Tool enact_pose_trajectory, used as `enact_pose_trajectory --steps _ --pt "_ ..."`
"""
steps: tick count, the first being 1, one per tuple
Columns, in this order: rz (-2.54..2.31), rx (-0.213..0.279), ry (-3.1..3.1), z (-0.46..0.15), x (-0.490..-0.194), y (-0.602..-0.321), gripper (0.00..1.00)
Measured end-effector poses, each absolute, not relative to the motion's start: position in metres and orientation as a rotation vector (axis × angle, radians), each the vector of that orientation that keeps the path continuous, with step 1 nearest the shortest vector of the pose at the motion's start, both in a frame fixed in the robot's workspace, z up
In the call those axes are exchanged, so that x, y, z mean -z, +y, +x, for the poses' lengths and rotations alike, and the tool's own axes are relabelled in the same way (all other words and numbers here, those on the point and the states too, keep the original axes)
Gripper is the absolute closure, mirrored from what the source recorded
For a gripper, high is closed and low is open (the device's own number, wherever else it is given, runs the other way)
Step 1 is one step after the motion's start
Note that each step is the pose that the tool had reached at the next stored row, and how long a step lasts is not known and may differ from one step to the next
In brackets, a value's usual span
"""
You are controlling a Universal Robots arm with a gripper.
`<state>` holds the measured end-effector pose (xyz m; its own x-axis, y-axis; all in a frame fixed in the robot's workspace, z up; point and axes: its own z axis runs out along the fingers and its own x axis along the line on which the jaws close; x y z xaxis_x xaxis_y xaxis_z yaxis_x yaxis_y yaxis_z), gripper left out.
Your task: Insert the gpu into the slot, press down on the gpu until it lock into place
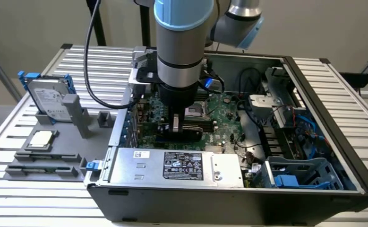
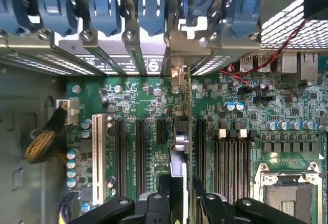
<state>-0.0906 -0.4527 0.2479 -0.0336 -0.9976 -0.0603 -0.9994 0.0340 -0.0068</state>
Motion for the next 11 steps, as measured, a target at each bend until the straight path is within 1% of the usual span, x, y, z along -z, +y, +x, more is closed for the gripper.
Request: enact_pose_trajectory --steps 1,11 --pt "-2.152 -0.057 2.225 -0.091 -0.252 -0.453 0.67" --pt "-2.152 -0.058 2.226 -0.091 -0.296 -0.453 0.67"
